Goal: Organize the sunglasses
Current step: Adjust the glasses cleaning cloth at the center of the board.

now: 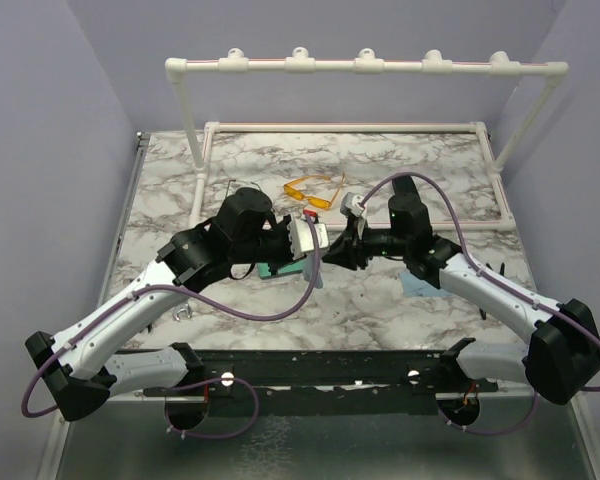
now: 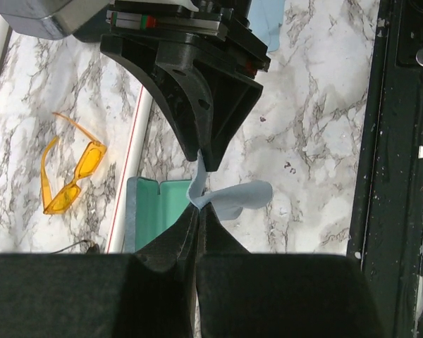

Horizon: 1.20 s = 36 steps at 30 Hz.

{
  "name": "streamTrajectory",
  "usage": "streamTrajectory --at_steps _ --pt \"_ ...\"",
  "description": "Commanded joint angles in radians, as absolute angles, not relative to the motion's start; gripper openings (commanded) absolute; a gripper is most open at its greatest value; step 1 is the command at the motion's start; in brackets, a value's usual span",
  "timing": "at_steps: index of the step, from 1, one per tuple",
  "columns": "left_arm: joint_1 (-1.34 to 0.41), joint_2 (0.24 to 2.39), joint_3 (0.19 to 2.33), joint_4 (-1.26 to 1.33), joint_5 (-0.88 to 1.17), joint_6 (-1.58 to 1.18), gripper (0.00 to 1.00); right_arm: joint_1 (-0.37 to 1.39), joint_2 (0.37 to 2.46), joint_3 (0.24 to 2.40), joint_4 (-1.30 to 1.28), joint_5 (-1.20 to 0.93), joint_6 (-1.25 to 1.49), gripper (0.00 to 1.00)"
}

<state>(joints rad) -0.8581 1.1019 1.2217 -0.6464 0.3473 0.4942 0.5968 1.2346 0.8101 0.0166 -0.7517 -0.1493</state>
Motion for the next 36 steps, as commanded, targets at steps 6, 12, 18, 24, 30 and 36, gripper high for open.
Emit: streamTrajectory --at_steps 6,12,18,24,30,36 --pt "-0.862 1.114 1.257 -0.673 0.317 0.485 0.00 0.606 1.227 0.798 0.019 -0.697 -0.152 0.09" --pt "-0.862 1.120 1.183 -0.669 0.185 0.447 0.00 0.606 1.229 0.838 -0.088 -0.604 -0.117 0.01" --pt "-0.862 1.156 1.086 -0.581 0.137 0.464 0.00 0.623 1.235 0.815 -0.178 -0.509 -0.059 0.01" --pt "-0.864 1.228 1.042 -0.525 0.120 0.464 0.00 0.632 1.211 0.765 -0.235 -0.417 0.059 0.01" --pt "-0.871 1.258 0.958 -0.411 0.082 0.477 0.00 0.633 1.273 0.814 -0.356 -0.344 0.085 0.01" --pt "-0.873 1.268 0.933 -0.321 0.052 0.512 0.00 0.632 1.311 0.949 -0.522 -0.243 0.055 0.01"
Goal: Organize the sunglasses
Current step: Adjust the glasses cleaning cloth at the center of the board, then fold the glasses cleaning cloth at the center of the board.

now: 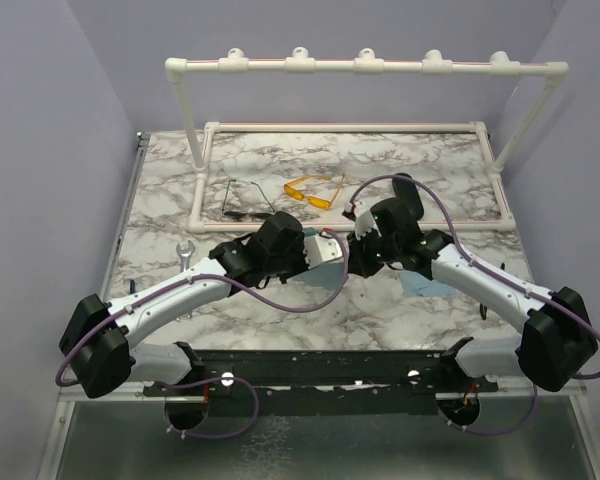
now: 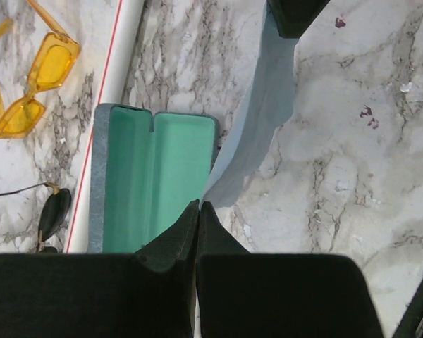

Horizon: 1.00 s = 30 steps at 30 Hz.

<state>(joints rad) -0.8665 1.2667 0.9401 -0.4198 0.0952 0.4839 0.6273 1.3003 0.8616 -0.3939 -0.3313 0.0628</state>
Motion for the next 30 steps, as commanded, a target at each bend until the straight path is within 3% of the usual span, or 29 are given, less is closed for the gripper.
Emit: streamTrajectory --at_steps 1,16,30 --pt "-0.874 1.265 0.931 -0.321 0.054 0.509 0.00 0.632 1.314 0.958 -0.532 -0.245 0.046 0.01" --pt "-0.896 1.211 0.780 -0.265 0.097 0.521 0.00 0.702 1.350 0.954 -0.593 -0.358 0.038 0.01" --pt "-0.928 1.182 0.716 -0.498 0.189 0.657 0.00 0.833 1.437 0.842 -0.532 -0.534 0.114 0.01"
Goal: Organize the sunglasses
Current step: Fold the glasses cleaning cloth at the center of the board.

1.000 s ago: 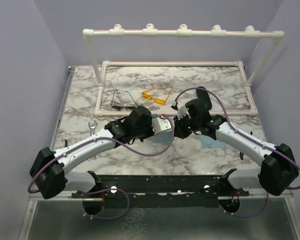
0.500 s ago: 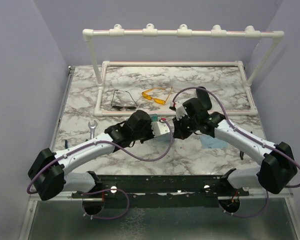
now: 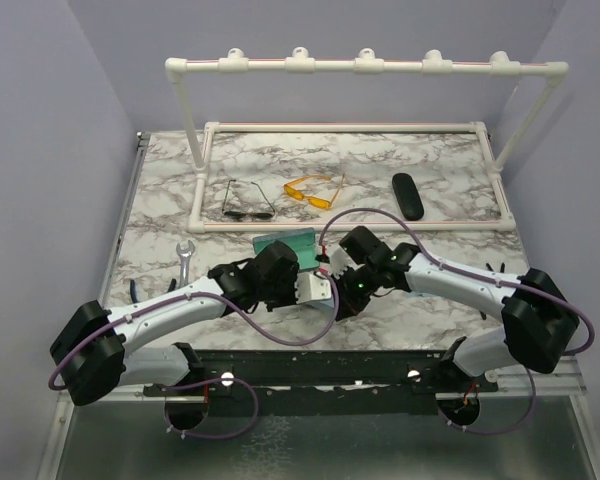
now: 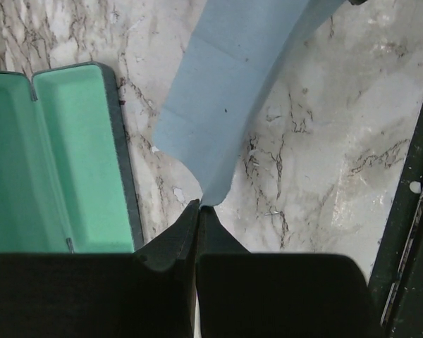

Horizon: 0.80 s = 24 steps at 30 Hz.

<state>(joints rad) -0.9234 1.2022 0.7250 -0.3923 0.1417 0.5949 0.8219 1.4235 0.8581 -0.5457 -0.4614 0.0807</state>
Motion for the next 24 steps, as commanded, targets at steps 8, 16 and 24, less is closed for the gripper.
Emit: streamTrajectory --at_steps 8,16,24 --pt "-0.930 1.210 0.708 -0.533 0.272 0.666 0.00 0.859 1.494 0.776 -0.425 -0.649 0.220 0.01" --pt "-0.930 1.269 0.716 -0.513 0.240 0.630 0.00 0.858 1.547 0.777 -0.433 -0.611 0.265 0.01" --pt "-0.924 1.331 0.731 -0.429 0.159 0.554 0.00 0.824 1.606 0.804 -0.458 -0.516 0.290 0.01"
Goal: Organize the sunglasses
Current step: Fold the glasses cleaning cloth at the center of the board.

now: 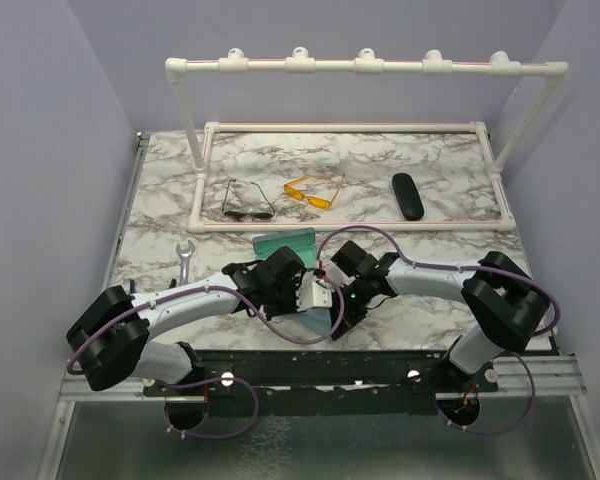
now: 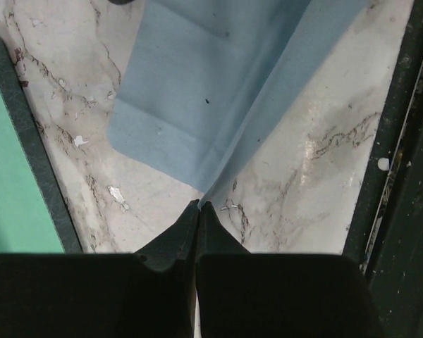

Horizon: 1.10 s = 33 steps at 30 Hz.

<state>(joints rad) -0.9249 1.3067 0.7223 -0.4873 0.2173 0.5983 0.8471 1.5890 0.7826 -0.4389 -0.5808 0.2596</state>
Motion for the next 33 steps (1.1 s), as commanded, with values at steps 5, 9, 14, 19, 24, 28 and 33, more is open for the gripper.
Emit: streamTrajectory --at_steps 5,9,14,19,24,28,33 --pt "-0.924 1.358 0.722 -0.379 0.118 0.553 0.00 0.798 1.597 0.824 -0.483 -0.476 0.286 0.01" --pt "-0.921 1.370 0.717 -0.341 0.083 0.560 0.00 0.778 1.601 0.836 -0.495 -0.448 0.283 0.00" --pt "-0.919 1.380 0.711 -0.331 0.064 0.575 0.00 0.755 1.624 0.865 -0.502 -0.456 0.265 0.01" --pt "-0.920 1.388 0.704 -0.314 0.065 0.579 0.00 0.746 1.633 0.884 -0.526 -0.421 0.245 0.01" --pt "-0.919 1.383 0.686 -0.310 0.070 0.575 0.00 0.741 1.653 0.900 -0.535 -0.441 0.233 0.01" --pt "-0.919 1.382 0.683 -0.299 0.070 0.586 0.00 0.741 1.648 0.885 -0.538 -0.449 0.236 0.01" --pt "-0.920 1.384 0.681 -0.286 0.075 0.590 0.00 0.741 1.638 0.866 -0.534 -0.474 0.247 0.01"
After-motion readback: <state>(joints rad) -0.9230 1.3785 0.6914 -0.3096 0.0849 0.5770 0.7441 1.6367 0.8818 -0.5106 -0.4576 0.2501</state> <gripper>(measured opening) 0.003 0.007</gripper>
